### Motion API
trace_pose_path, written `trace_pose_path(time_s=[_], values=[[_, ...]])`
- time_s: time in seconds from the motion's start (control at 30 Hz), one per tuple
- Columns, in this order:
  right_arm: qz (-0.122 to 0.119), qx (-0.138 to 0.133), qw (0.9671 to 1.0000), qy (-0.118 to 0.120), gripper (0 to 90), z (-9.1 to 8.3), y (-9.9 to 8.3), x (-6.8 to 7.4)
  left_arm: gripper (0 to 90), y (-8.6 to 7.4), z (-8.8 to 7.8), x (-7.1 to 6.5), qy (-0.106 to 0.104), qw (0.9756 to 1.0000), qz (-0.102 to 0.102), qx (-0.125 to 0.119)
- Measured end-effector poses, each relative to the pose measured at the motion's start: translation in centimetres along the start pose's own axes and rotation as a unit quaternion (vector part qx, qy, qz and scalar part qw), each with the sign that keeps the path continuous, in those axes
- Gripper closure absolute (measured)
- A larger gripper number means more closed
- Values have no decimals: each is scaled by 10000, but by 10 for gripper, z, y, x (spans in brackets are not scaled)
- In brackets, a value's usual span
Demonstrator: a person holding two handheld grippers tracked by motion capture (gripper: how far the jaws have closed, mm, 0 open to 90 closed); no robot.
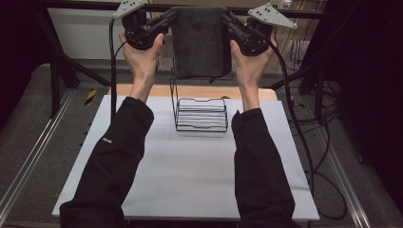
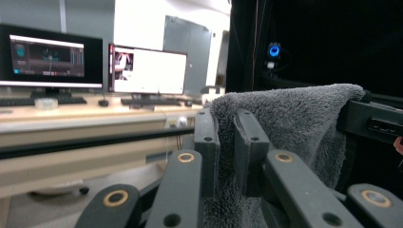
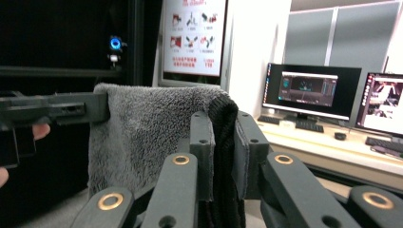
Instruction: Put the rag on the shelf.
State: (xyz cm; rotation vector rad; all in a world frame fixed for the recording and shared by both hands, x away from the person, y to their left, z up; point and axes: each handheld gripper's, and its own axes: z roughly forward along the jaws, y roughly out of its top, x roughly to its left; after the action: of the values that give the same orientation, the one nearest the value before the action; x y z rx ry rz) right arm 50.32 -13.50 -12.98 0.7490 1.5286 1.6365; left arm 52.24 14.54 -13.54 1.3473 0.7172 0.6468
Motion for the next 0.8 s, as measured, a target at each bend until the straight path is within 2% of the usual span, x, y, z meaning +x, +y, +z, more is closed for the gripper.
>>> trace_pose_path(time_s=[0.13, 0.2, 0.27, 0.37, 0.57, 0.8], values=[[90, 75, 9999, 14, 806, -2, -11, -2, 809, -9, 1, 2, -58, 9999, 0, 152], [60, 147, 9999, 4, 806, -3, -15, -2, 809, -12, 1, 2, -61, 9997, 65, 216], [81, 182, 9998, 5, 806, -4, -18, -2, 809, -16, 0, 2, -120, 9996, 14, 241], [89, 276, 9996, 14, 805, -5, -23, -3, 809, -22, -2, 1, -120, 9992, 60, 366], [117, 501, 9987, 21, 805, -8, -39, -1, 809, -39, -6, 2, -158, 9983, 58, 556], [161, 643, 9978, 73, 805, -11, -51, 4, 809, -50, -13, 3, -210, 9973, 75, 701]])
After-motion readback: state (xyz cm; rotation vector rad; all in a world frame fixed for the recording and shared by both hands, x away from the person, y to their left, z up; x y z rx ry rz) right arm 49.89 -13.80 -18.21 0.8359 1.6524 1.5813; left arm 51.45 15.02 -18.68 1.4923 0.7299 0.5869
